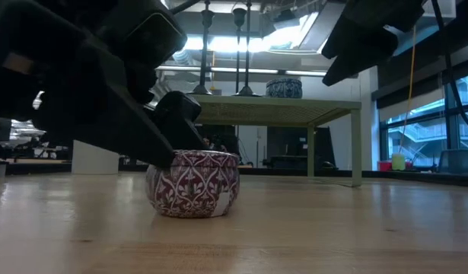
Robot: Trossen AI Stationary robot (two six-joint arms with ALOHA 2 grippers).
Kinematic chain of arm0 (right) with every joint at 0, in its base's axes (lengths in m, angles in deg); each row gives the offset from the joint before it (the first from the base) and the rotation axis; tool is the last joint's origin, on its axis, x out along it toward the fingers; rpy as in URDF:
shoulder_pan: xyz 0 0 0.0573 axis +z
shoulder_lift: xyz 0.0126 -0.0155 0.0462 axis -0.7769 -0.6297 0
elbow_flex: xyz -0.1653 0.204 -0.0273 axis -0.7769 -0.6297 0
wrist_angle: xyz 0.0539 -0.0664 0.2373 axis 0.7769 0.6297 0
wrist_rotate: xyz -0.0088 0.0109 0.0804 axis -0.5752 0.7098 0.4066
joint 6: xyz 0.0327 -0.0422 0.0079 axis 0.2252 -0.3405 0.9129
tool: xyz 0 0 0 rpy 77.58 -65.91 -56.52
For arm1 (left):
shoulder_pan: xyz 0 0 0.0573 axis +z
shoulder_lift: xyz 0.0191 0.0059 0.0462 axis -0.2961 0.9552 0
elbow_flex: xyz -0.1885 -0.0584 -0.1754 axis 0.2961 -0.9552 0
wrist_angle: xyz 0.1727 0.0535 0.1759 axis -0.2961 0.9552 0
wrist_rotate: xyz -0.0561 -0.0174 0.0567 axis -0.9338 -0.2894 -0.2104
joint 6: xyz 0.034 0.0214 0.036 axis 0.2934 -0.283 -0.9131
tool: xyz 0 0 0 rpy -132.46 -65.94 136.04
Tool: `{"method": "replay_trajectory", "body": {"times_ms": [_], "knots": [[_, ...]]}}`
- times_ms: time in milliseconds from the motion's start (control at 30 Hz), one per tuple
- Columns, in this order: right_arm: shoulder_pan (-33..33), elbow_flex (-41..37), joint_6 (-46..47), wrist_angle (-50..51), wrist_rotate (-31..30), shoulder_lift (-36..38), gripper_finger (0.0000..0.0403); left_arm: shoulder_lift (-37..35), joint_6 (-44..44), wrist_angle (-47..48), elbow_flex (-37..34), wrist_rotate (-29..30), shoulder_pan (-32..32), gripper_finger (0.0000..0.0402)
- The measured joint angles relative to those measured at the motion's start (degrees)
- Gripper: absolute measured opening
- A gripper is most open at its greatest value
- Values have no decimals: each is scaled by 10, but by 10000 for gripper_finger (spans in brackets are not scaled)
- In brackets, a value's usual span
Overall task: Pick & Place candle stick holders
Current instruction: Put the red scented candle on the shelf
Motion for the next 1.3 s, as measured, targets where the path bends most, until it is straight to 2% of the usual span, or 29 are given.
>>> {"method": "replay_trajectory", "body": {"times_ms": [200,367,533,633,800,1033,1133,1200,1300], "knots": [[0,0,104,-14,-46,0,358,0,-6,-30,0,1,8,286],[0,0,188,-18,4,-4,358,0,-47,-40,34,17,18,287],[1,0,243,-32,23,-34,358,0,-132,-39,79,50,22,287],[1,0,244,-44,41,-46,358,0,-165,-27,98,58,22,287],[0,0,231,-60,52,-42,353,0,-165,4,106,64,23,288],[5,0,167,-72,97,25,309,0,-166,10,106,105,25,288],[16,1,123,-61,84,59,291,0,-176,0,106,108,25,288],[27,2,102,-43,40,67,283,0,-177,-12,106,116,25,288],[32,-6,131,-21,25,62,279,0,-195,-42,106,143,25,288]]}}
